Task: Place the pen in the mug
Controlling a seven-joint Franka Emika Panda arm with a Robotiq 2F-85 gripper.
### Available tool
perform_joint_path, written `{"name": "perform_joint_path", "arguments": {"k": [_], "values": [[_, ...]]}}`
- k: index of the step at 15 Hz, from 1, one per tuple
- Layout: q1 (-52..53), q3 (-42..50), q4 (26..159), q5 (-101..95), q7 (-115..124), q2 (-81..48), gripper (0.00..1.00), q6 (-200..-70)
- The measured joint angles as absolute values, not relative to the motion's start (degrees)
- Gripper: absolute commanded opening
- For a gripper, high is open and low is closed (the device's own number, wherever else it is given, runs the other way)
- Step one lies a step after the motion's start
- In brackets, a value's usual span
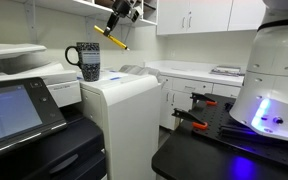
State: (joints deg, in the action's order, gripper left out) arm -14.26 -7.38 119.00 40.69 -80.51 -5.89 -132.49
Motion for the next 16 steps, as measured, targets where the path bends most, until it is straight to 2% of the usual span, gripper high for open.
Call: {"name": "perform_joint_path", "arguments": {"k": [4, 5, 11, 16], "values": [[-12.90, -5.99, 120.53, 44.64, -86.41, -4.02, 0.14, -130.98], [-12.90, -5.97, 120.61, 44.65, -86.42, -4.02, 0.03, -130.98], [-10.18, -3.18, 120.26, 51.88, -91.03, -4.12, 0.03, -130.50], [-9.29, -1.67, 118.91, 62.16, -102.04, -4.12, 0.03, -121.80]]}}
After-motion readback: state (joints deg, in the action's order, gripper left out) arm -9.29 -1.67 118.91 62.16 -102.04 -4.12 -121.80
